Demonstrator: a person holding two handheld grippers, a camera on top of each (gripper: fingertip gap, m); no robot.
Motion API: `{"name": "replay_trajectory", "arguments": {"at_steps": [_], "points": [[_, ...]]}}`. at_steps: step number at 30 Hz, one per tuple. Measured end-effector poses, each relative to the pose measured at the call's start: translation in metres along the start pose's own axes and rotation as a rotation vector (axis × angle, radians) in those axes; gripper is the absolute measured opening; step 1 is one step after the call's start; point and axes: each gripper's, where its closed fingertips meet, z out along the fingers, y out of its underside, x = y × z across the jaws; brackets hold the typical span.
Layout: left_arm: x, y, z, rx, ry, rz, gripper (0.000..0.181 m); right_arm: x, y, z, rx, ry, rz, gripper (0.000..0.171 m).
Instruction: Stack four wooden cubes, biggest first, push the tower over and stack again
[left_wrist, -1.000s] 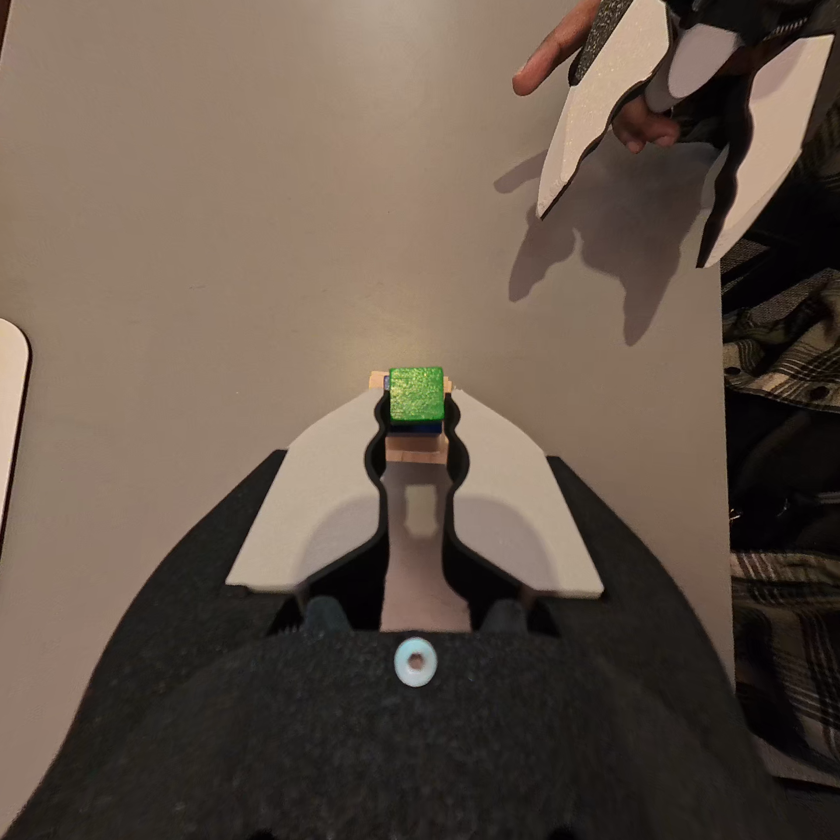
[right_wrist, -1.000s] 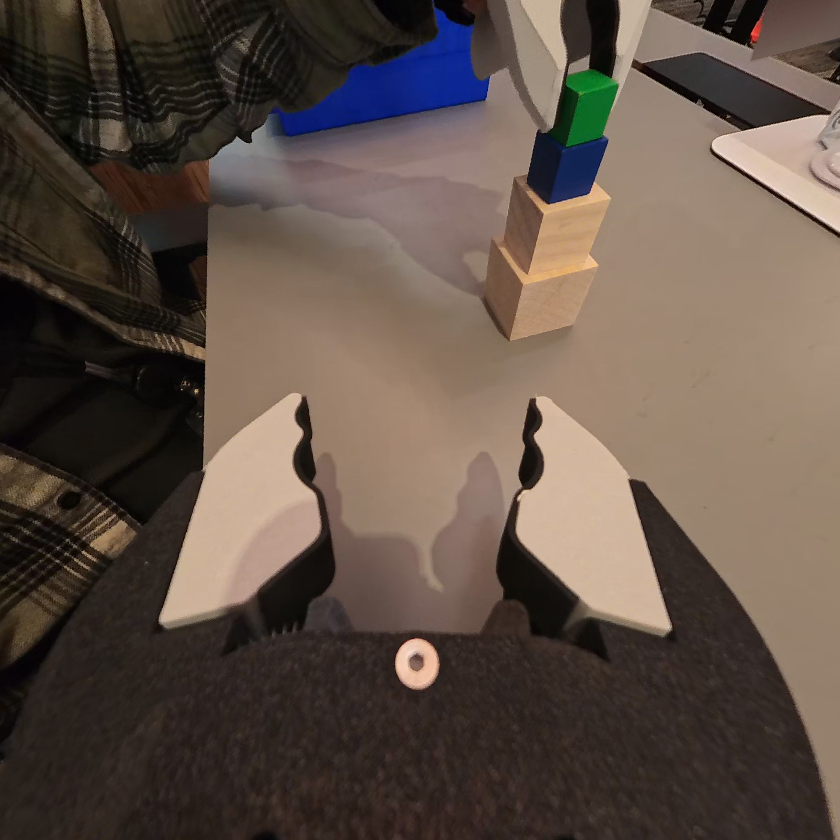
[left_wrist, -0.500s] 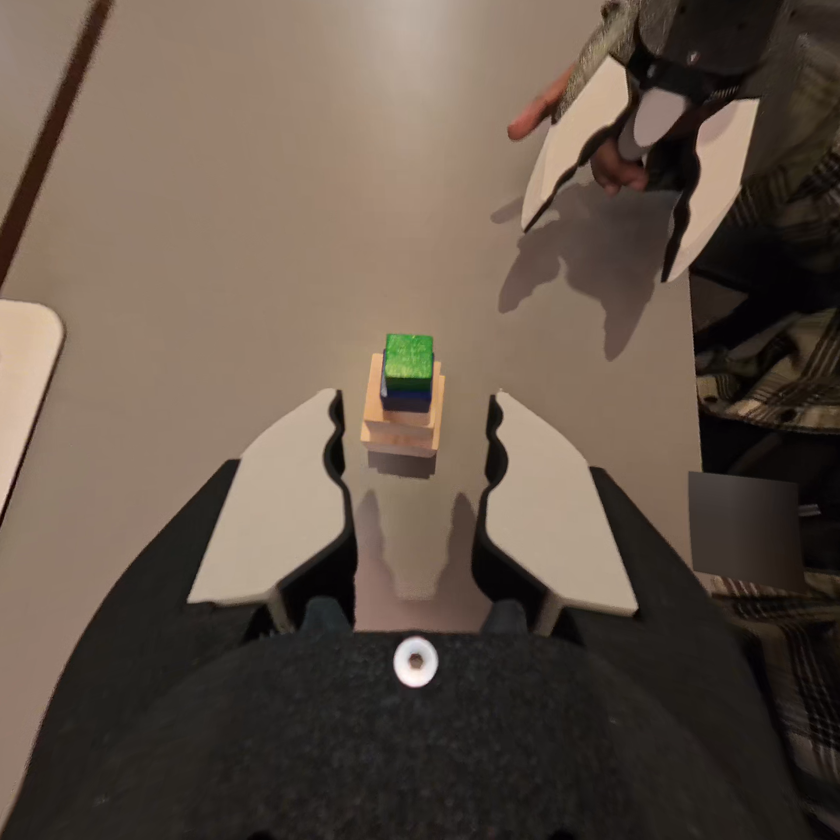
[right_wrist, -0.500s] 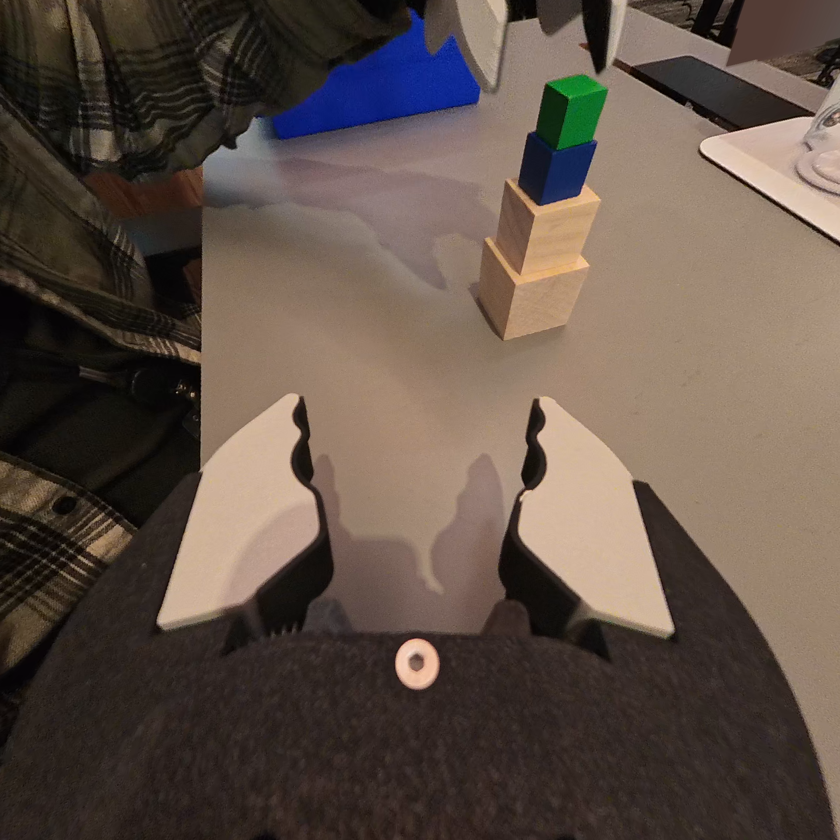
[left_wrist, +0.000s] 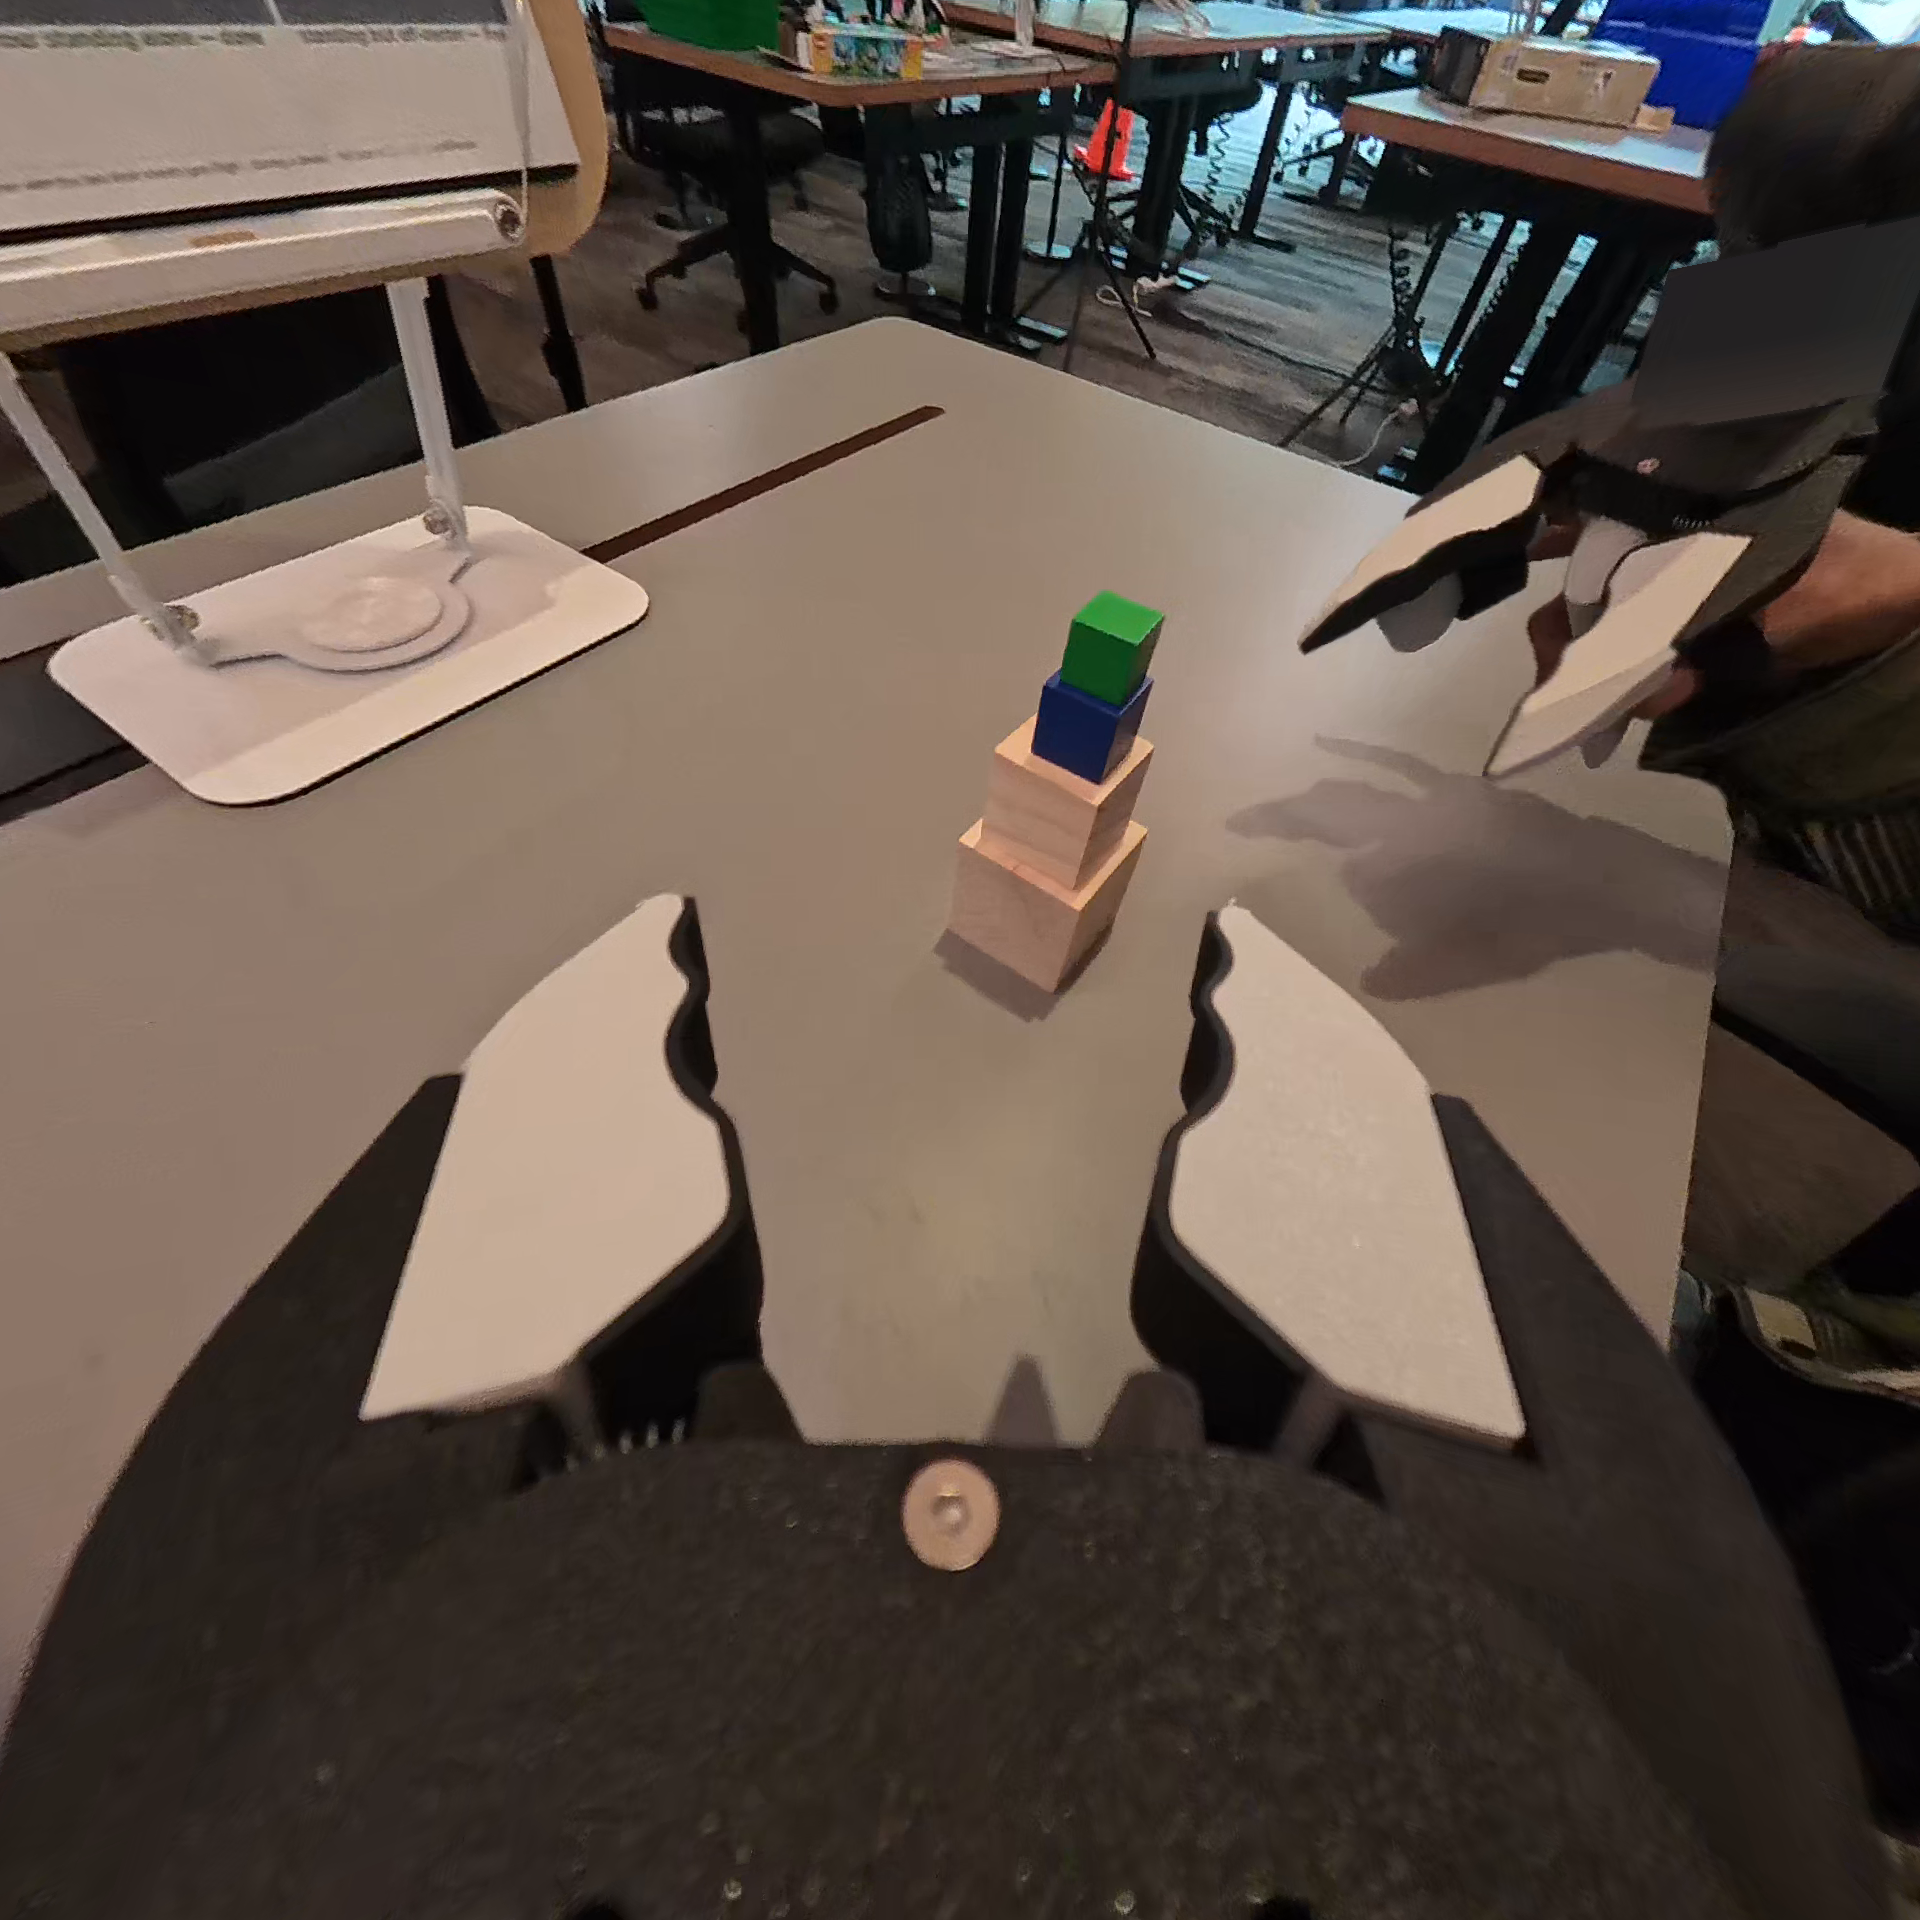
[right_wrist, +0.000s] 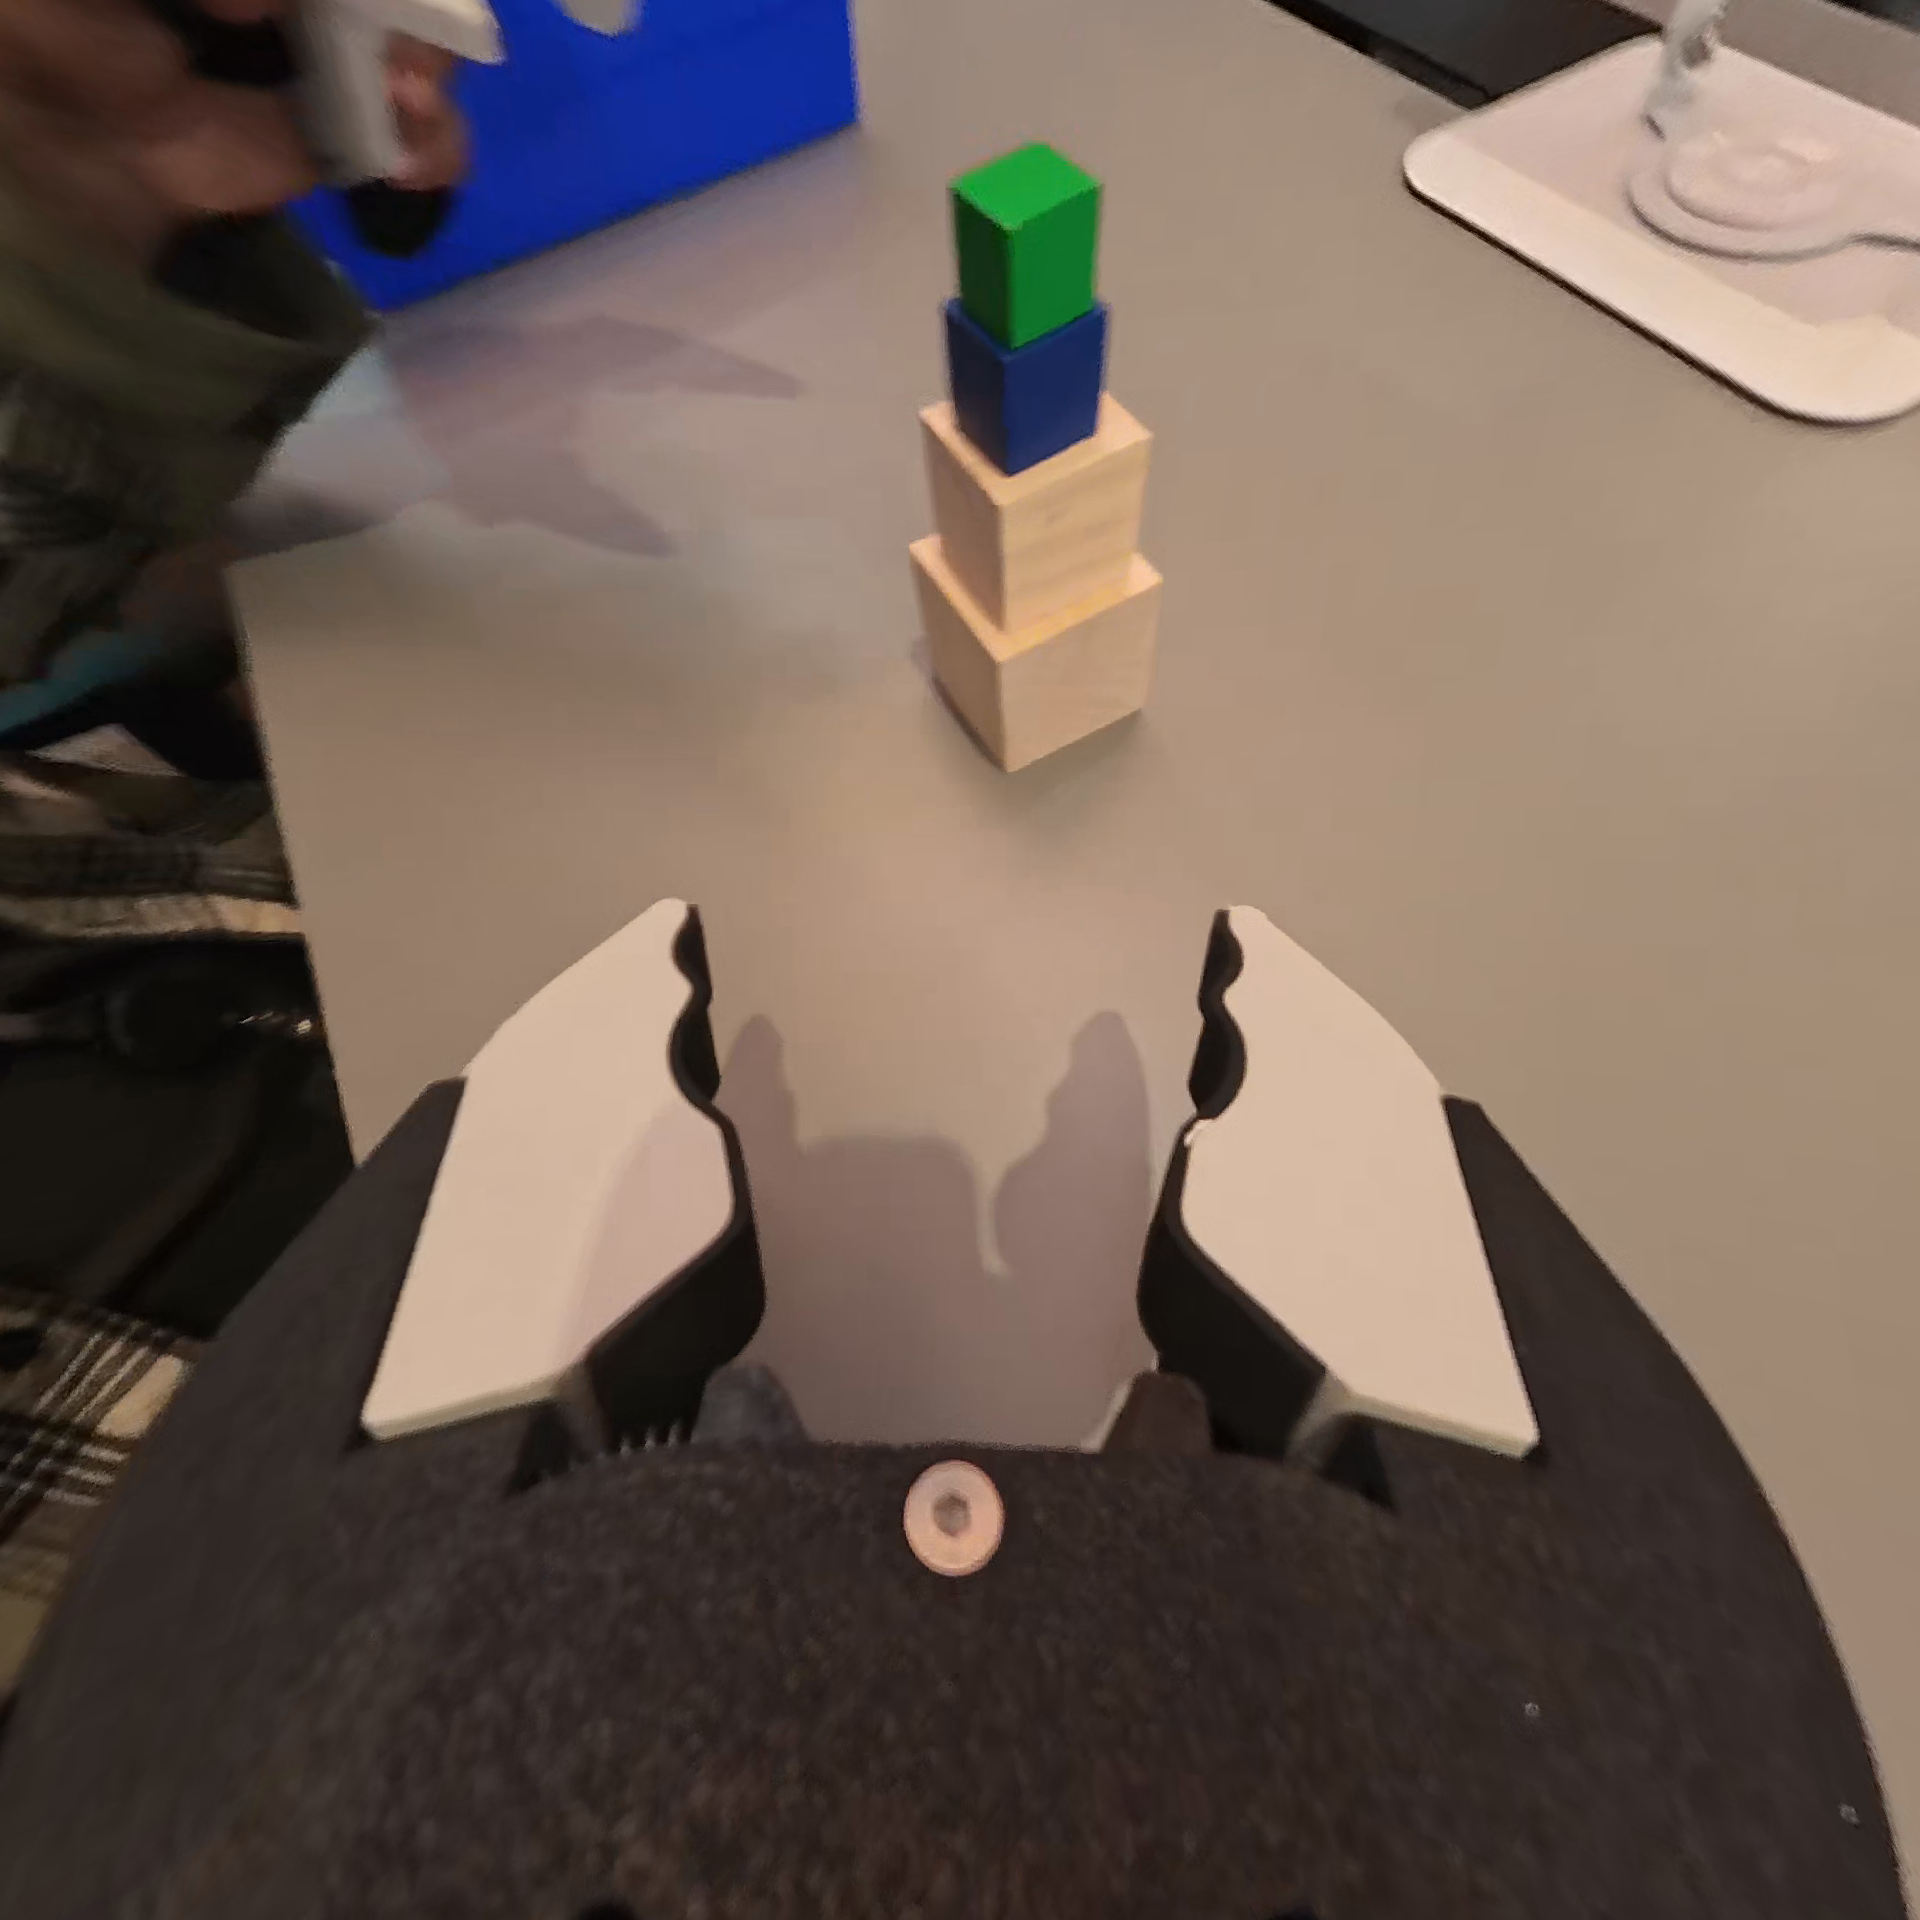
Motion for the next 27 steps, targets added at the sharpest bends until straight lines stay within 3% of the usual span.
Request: {"name": "replay_trajectory", "arguments": {"at_steps": [2, 5, 10, 17, 27], "points": [[0.003, 0.001, -0.006, 0.028, -0.007, 0.002, 0.087, 0.005, -0.004, 0.002, -0.051, 0.039, 0.015, 0.084], [0.008, -0.001, -0.014, 0.085, 0.003, -0.001, 0.082, 0.01, -0.007, 0.002, -0.139, 0.078, 0.068, 0.053], [0.003, -0.005, -0.037, 0.097, -0.055, 0.033, 0.081, 0.015, -0.007, 0.013, -0.252, 0.06, 0.452, 0.0], [0.001, -0.008, -0.059, 0.13, -0.059, 0.044, 0.078, 0.028, -0.018, 0.044, -0.252, 0.126, 0.646, 0.0], [0.004, -0.012, -0.067, 0.141, -0.047, 0.074, 0.075, 0.025, -0.036, 0.088, -0.253, 0.093, 0.655, 0.0]]}}
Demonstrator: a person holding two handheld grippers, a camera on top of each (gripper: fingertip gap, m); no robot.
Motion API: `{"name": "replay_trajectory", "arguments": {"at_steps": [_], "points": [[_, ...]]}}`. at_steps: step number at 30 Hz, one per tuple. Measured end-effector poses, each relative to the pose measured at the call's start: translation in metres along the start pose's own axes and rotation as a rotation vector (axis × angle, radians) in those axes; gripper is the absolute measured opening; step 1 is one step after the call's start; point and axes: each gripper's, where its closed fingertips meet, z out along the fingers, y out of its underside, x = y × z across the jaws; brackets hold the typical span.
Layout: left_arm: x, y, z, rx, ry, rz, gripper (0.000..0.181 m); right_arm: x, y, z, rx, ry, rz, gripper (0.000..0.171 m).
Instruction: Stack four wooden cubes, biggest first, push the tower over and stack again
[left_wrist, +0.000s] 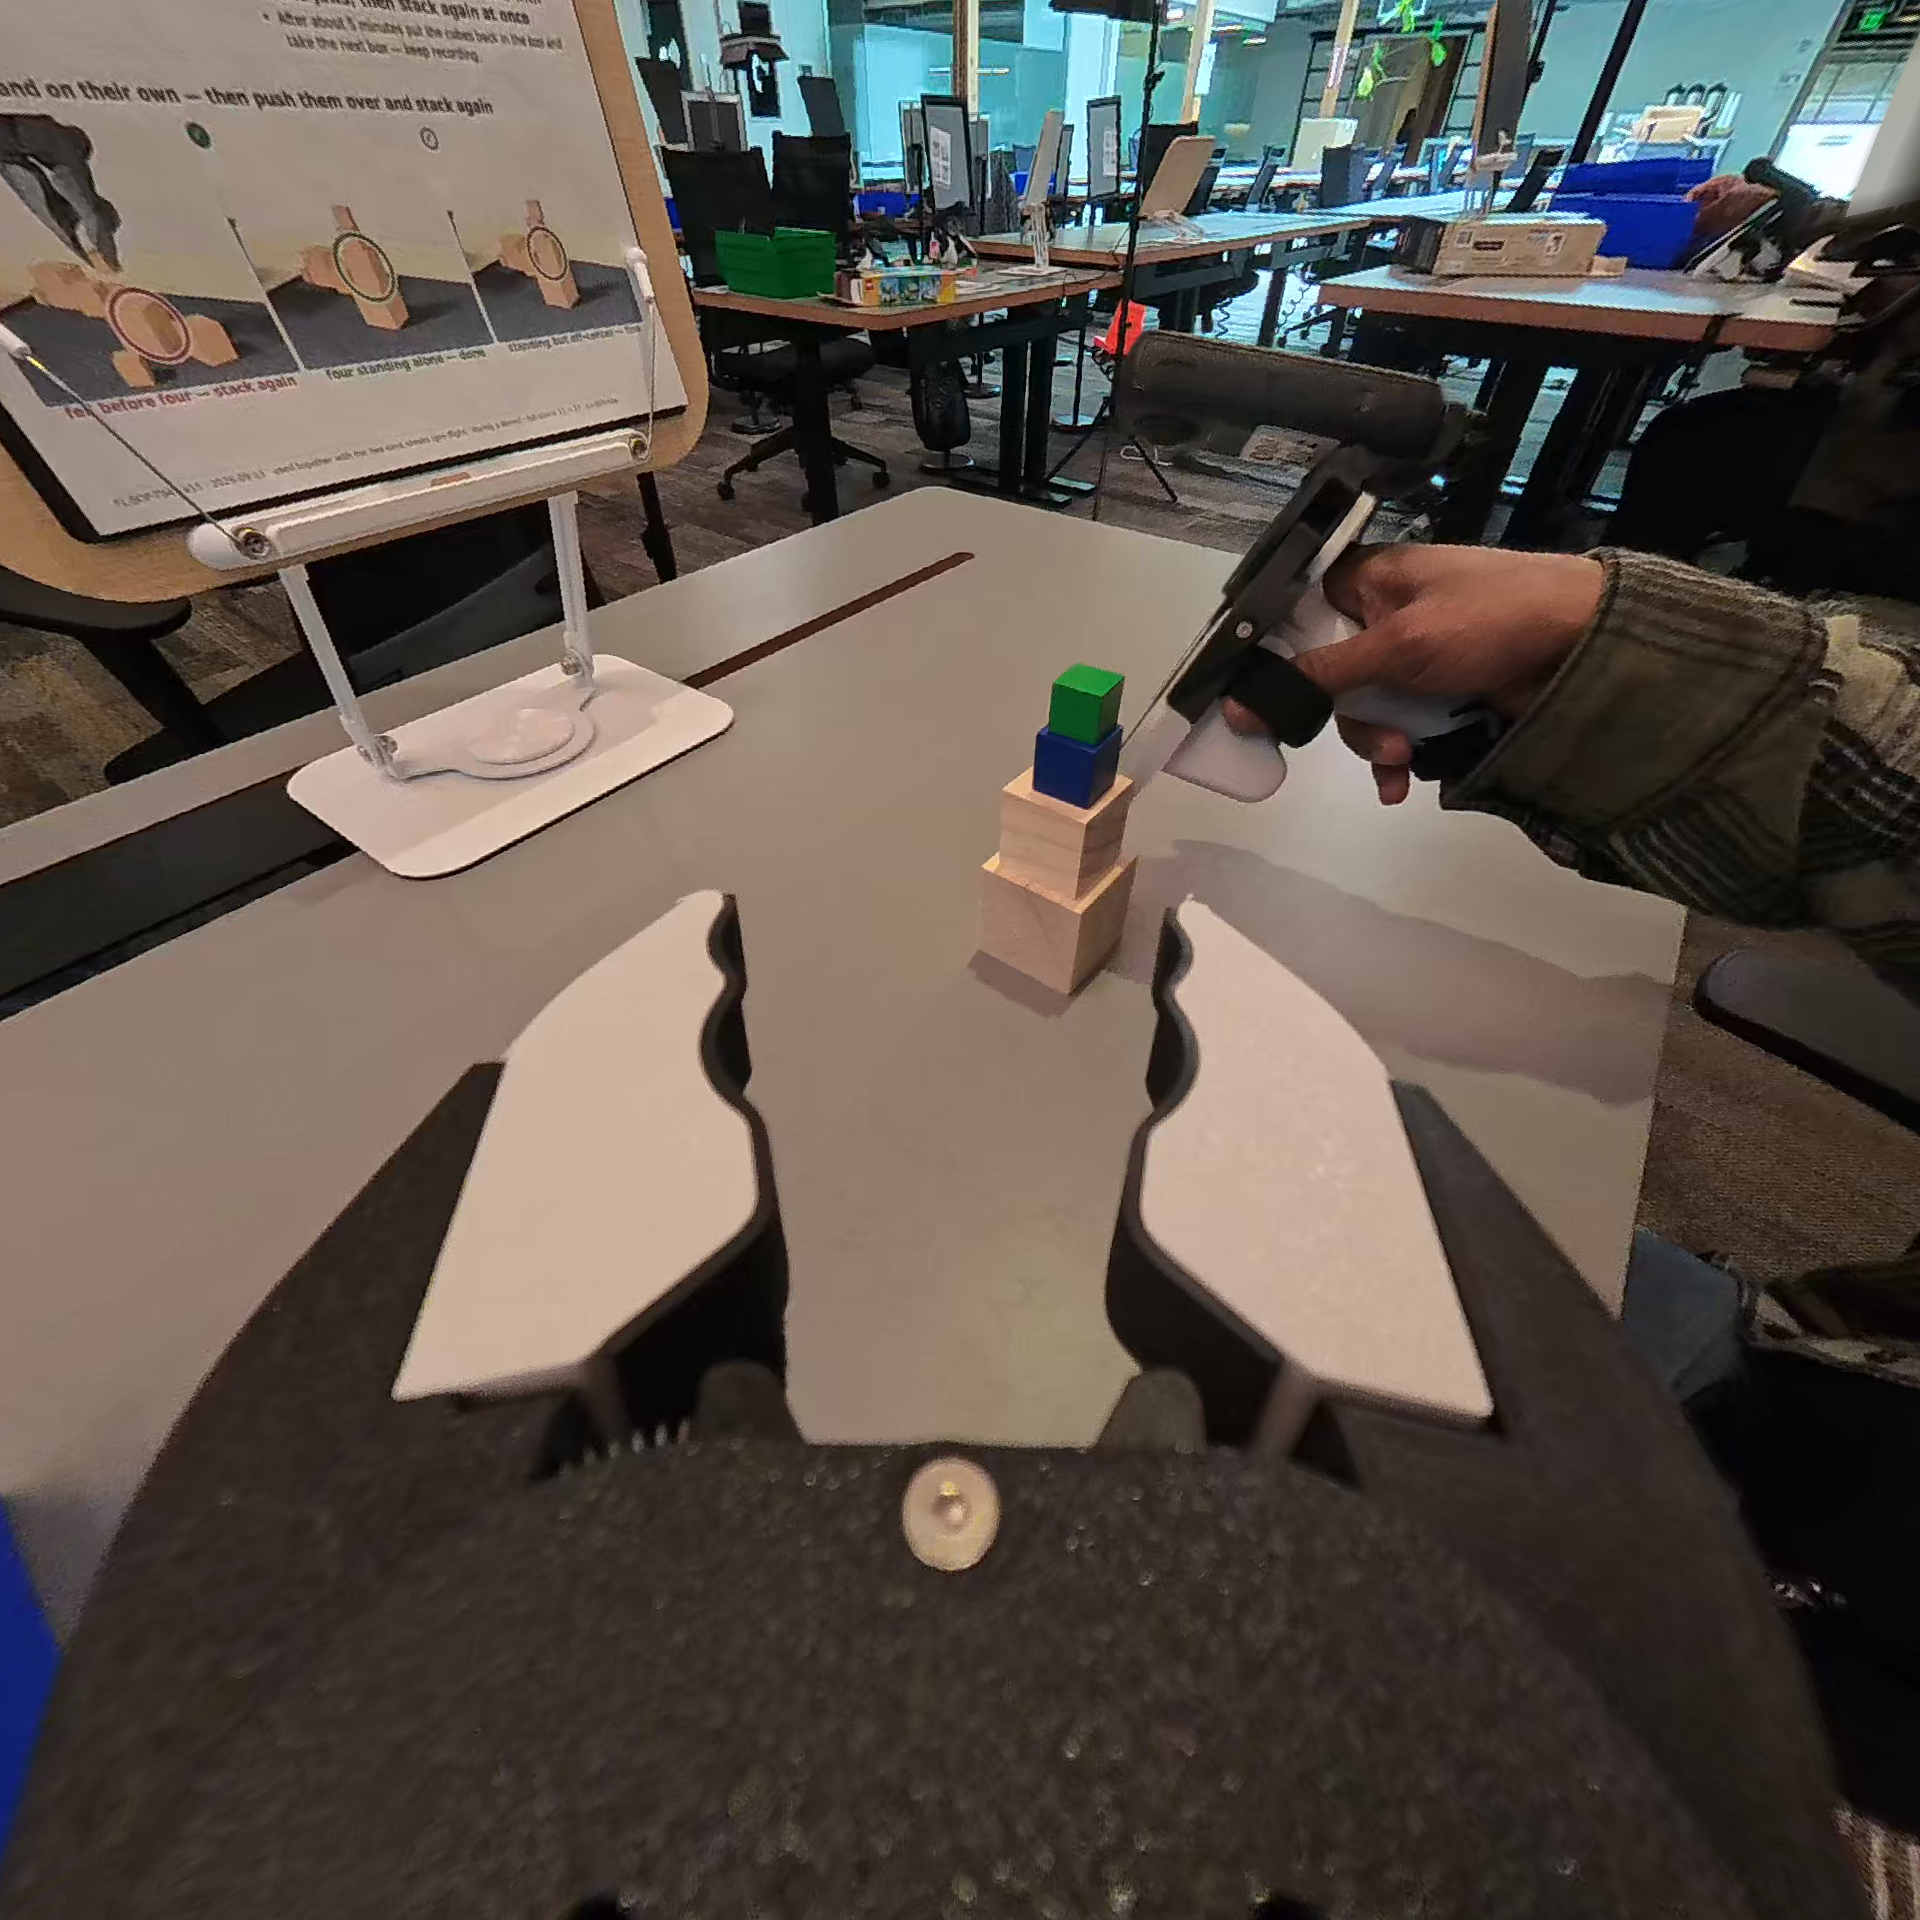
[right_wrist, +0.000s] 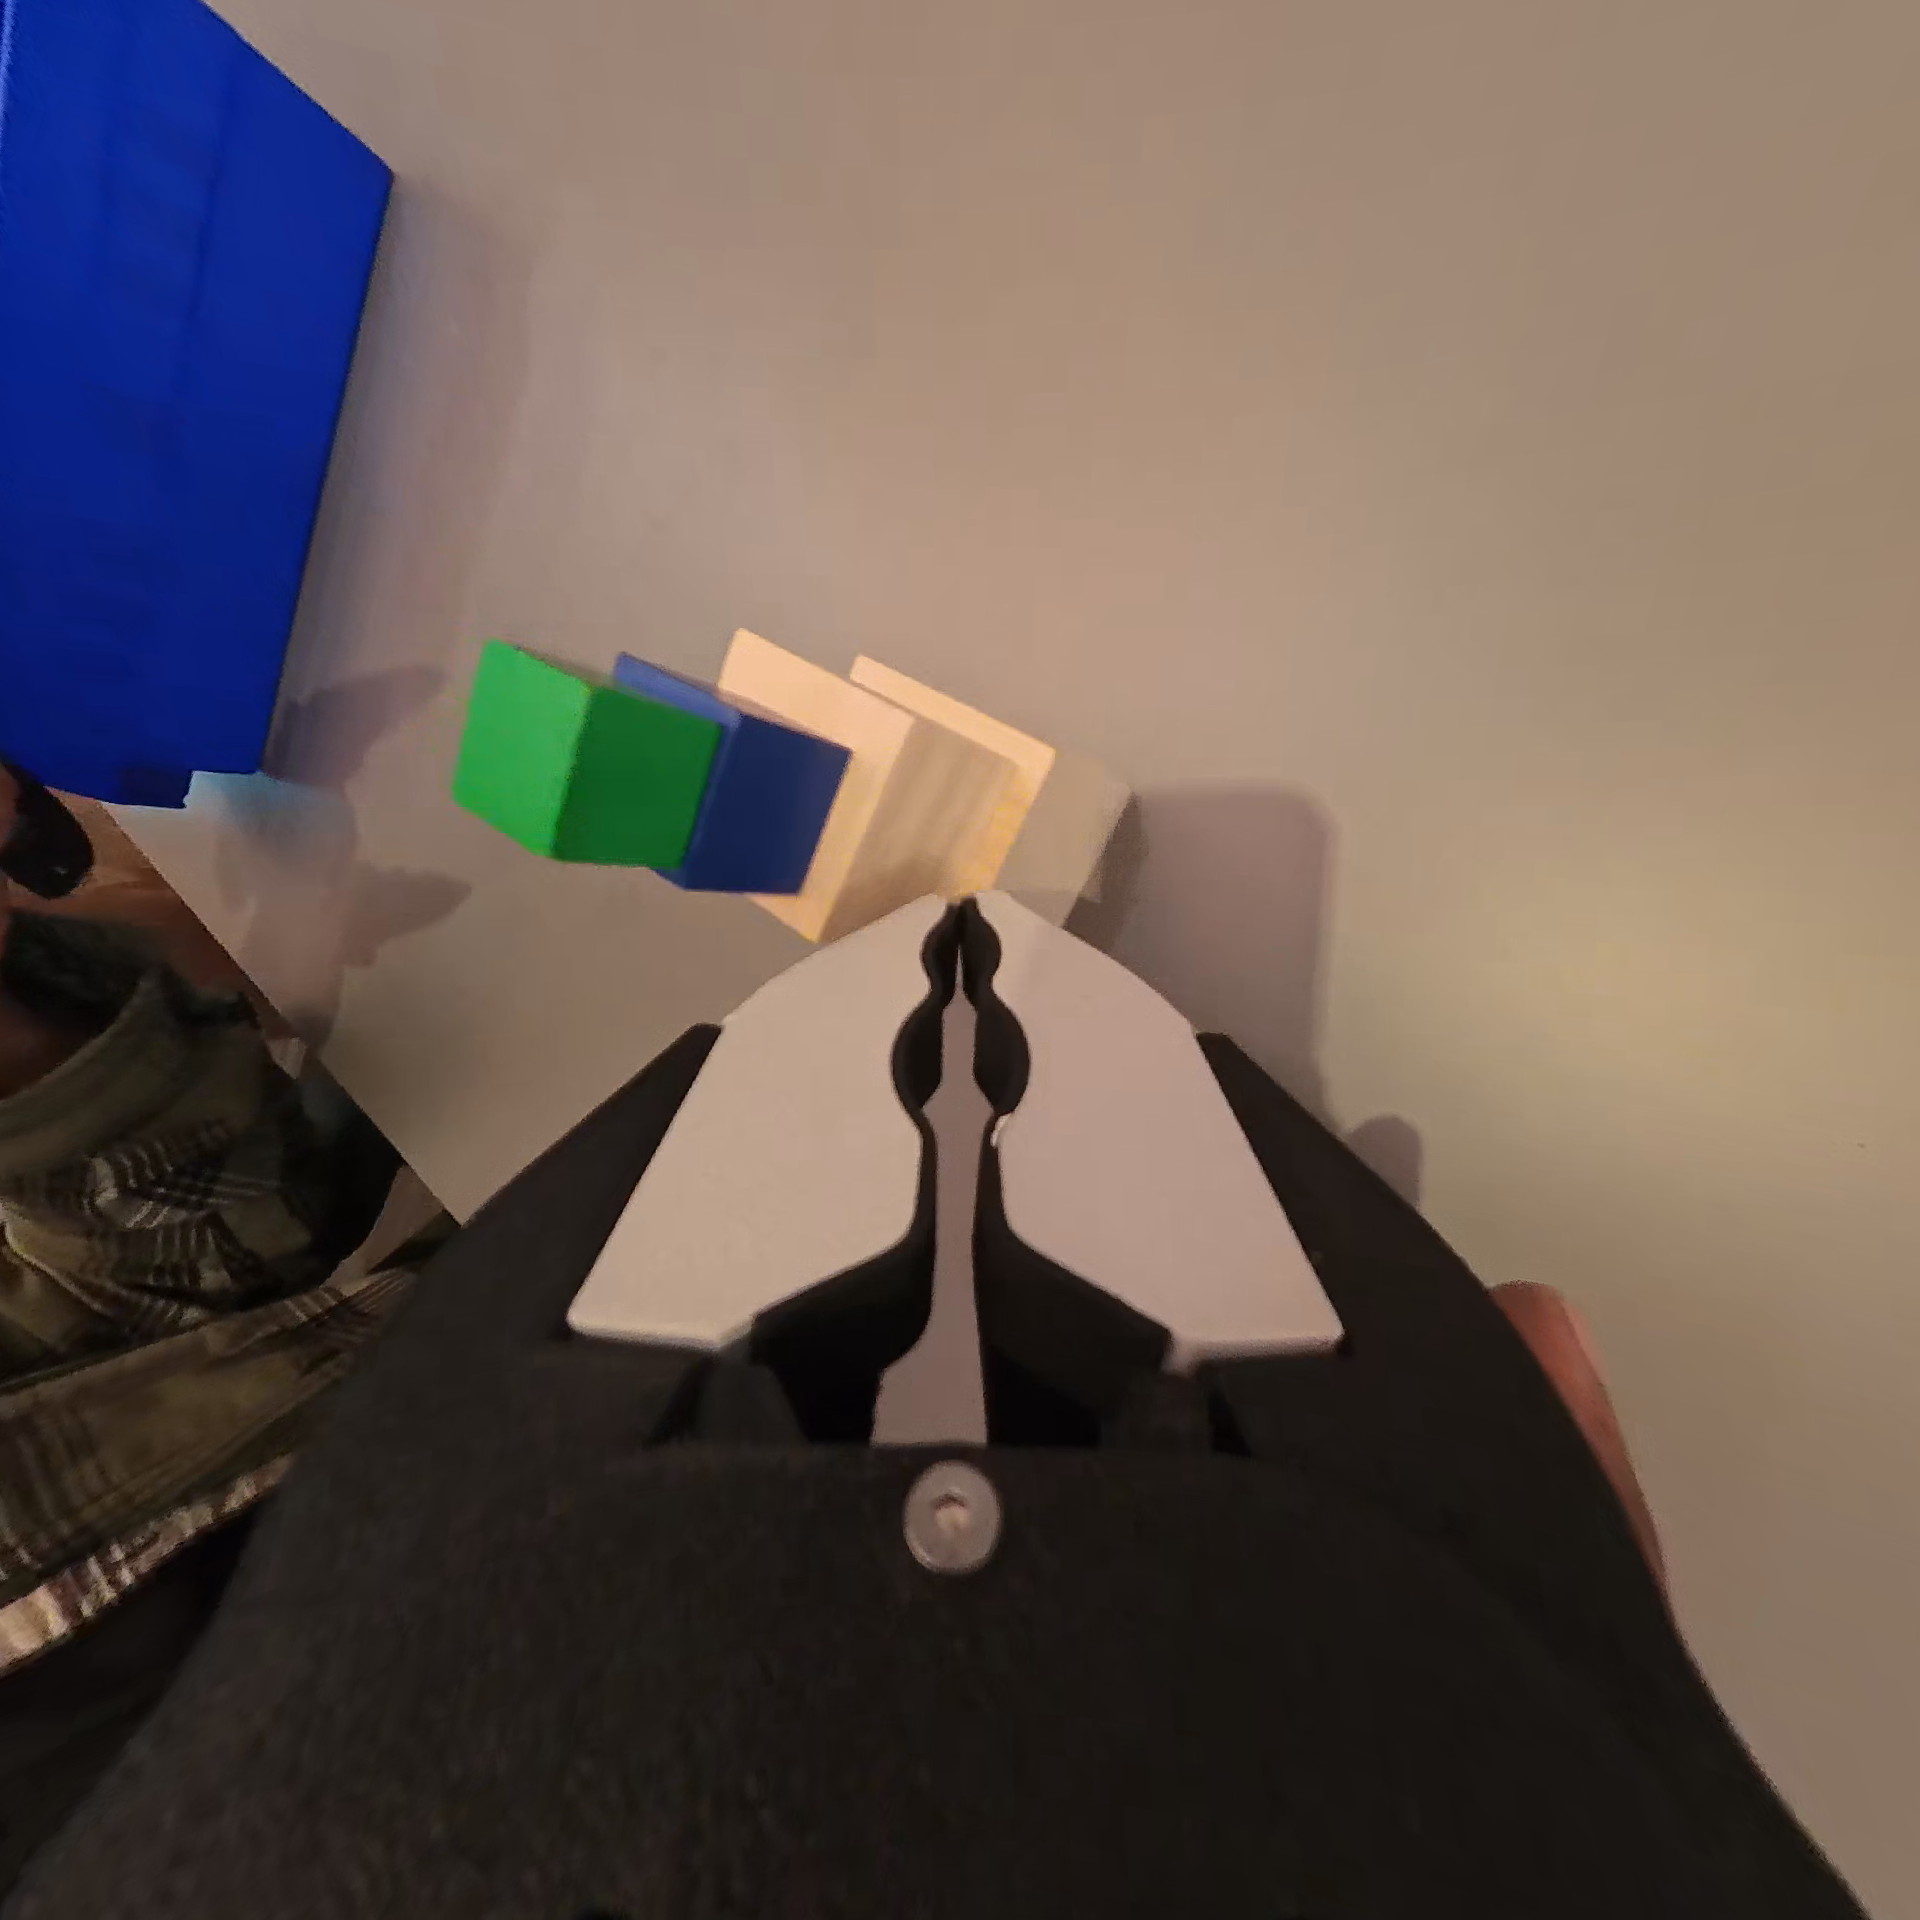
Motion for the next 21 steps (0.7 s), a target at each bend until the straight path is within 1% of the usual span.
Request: {"name": "replay_trajectory", "arguments": {"at_steps": [14, 21], "points": [[-0.006, 0.007, 0.003, -0.022, -0.007, -0.007, 0.075, -0.037, -0.017, 0.029, -0.038, -0.001, -0.177, 0.0], [-0.011, 0.008, 0.001, -0.018, -0.008, -0.015, 0.075, -0.043, -0.019, 0.026, -0.013, -0.011, -0.211, 0.0]]}}
